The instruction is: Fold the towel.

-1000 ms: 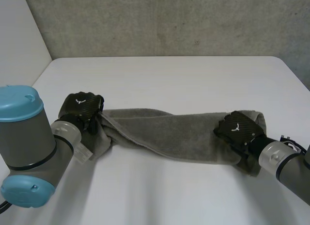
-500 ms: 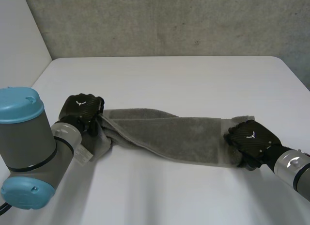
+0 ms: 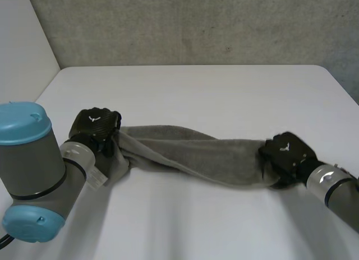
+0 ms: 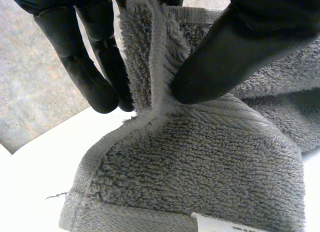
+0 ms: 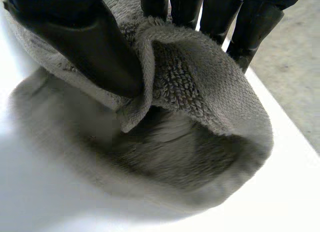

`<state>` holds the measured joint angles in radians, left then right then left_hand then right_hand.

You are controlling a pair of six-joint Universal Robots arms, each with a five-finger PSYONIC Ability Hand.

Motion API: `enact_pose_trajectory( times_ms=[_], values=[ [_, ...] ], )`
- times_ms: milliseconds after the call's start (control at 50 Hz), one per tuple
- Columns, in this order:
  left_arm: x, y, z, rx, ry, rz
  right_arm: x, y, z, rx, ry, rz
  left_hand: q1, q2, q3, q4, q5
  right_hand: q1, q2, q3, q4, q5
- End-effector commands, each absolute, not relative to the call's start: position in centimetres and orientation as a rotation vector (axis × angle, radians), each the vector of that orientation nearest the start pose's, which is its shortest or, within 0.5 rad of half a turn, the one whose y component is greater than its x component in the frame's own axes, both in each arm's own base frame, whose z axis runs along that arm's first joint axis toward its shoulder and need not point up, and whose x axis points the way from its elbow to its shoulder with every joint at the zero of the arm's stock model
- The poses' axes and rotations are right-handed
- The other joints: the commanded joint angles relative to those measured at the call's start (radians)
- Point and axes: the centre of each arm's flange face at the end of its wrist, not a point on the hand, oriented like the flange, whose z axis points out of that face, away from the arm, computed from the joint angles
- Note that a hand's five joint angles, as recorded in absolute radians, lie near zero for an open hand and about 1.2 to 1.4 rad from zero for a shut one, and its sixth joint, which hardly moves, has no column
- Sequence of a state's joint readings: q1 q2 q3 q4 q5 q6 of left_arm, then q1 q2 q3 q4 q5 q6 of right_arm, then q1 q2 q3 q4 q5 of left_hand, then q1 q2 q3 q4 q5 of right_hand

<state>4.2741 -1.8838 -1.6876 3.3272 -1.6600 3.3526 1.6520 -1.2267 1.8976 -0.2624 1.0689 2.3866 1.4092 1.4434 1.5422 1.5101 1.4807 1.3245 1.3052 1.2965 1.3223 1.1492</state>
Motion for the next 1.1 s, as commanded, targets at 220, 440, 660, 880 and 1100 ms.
enact_pose_trajectory(
  times_ms=[220, 440, 660, 880, 1100],
  values=[
    [-24.1, -23.4, 33.6, 0.558, 2.063, -2.444, 19.3, -24.3, 36.9, -1.017, 1.966, -2.035, -0.013, -0.047, -0.146, -0.114, -0.259, 0.072, 0.091, 0.1, 0.074, 0.073],
    [-23.5, -24.6, 31.3, 0.658, 2.291, -2.159, 20.6, -25.9, 31.7, -1.296, 2.17, -1.671, -0.013, -0.047, -0.146, -0.114, -0.259, 0.072, 0.091, 0.1, 0.074, 0.073],
    [-26.3, -32.3, 26.1, 0.859, 2.309, -1.971, 25.2, -31.7, 27.6, -1.407, 2.216, -1.774, -0.013, -0.047, -0.146, -0.114, -0.259, 0.072, 0.091, 0.1, 0.074, 0.073],
    [-27.9, -35.8, 41.7, 0.507, 1.437, -2.749, 28.2, -34.6, 39.2, -0.89, 1.249, -2.813, -0.013, -0.047, -0.146, -0.114, -0.259, 0.072, 0.091, 0.1, 0.074, 0.073],
    [-27.0, -35.0, 36.5, 0.502, 1.617, -2.724, 27.5, -32.8, 35.6, -1.002, 1.501, -2.521, -0.013, -0.047, -0.146, -0.114, -0.259, 0.072, 0.091, 0.1, 0.074, 0.073]
  ],
)
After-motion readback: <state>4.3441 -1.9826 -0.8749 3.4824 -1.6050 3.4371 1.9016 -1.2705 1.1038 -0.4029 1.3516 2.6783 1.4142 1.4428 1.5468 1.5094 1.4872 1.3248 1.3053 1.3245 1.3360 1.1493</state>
